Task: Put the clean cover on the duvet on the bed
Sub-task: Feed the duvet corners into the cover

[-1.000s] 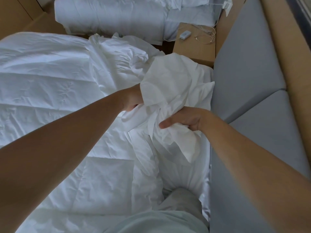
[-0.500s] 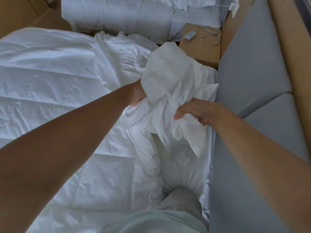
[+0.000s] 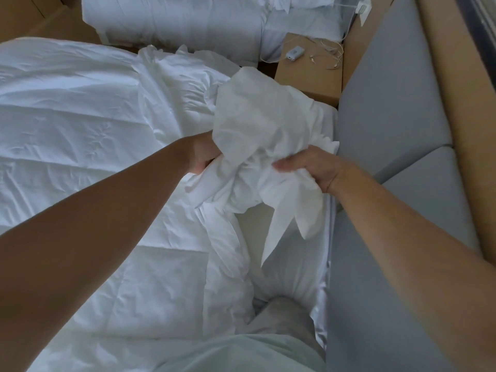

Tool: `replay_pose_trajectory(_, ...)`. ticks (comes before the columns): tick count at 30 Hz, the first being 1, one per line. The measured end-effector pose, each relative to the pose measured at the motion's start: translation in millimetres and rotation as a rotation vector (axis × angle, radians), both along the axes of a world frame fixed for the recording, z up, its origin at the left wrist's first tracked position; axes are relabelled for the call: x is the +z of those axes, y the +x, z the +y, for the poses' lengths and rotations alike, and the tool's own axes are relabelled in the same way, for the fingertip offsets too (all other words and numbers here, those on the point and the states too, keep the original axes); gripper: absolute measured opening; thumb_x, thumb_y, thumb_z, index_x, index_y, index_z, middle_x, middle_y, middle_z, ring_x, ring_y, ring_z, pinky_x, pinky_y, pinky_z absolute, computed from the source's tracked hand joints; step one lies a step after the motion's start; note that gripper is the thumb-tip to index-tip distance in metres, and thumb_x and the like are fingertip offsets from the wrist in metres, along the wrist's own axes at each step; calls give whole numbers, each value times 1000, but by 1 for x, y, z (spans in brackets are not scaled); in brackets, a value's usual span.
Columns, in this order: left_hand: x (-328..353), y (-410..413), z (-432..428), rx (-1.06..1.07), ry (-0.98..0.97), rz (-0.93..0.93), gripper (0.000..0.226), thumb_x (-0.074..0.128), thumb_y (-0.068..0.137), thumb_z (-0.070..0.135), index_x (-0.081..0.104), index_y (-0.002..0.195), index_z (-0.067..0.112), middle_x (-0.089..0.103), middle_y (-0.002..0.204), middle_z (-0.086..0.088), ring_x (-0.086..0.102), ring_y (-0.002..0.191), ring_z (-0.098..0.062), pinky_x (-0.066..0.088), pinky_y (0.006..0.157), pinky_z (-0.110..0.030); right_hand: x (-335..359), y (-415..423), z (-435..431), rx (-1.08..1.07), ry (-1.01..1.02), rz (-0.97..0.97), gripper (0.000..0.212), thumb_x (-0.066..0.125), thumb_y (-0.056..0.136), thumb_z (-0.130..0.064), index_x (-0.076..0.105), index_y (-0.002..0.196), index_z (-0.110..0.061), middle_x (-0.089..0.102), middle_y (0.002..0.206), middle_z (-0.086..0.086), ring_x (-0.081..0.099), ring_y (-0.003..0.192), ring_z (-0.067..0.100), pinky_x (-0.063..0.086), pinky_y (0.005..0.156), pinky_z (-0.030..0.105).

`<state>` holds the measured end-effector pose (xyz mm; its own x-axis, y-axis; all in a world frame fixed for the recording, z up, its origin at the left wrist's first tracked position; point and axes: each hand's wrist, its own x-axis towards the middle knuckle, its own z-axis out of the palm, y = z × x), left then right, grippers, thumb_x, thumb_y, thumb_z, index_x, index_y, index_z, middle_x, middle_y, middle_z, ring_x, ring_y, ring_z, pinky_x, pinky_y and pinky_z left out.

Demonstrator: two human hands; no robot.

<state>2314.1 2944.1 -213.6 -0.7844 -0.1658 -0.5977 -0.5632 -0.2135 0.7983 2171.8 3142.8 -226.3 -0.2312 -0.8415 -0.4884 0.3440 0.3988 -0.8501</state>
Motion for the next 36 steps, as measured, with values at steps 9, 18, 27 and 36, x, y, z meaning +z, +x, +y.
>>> replay_pose_trajectory(9, 4, 3, 14, -476, 26, -40, 75, 89, 61, 12, 64, 131, 13, 71, 125, -11, 69, 115, -30, 55, 96, -44, -7, -1, -1, -171, -188, -75, 26, 59, 81, -22, 84, 80, -29, 79, 88, -3, 75, 82, 12, 59, 68, 26)
replay_pose_trajectory(18, 8, 13, 5, -387, 68, 60, 34, 76, 62, 10, 82, 93, 23, 77, 103, -8, 74, 95, -27, 60, 77, -36, 2, -13, -10, -160, -105, 39, 19, 68, 74, -19, 84, 82, -27, 79, 91, 1, 75, 83, 15, 59, 69, 27)
replay_pose_trajectory(27, 8, 18, 3, -480, 90, -10, 35, 70, 68, -4, 83, 88, 21, 78, 98, -7, 76, 91, -24, 61, 74, -32, 9, -10, -22, -73, -73, 120, 35, 84, 60, -46, 80, 88, -25, 78, 86, -9, 74, 79, 5, 56, 66, 17)
replay_pose_trajectory(36, 7, 10, 1, -227, 44, 11, 33, 65, 66, 2, 76, 96, 8, 75, 94, -13, 73, 86, -31, 60, 73, -38, 1, -2, -6, -56, -1, 71, 10, 77, 78, -24, 83, 86, -22, 78, 92, 0, 75, 88, 17, 58, 70, 25)
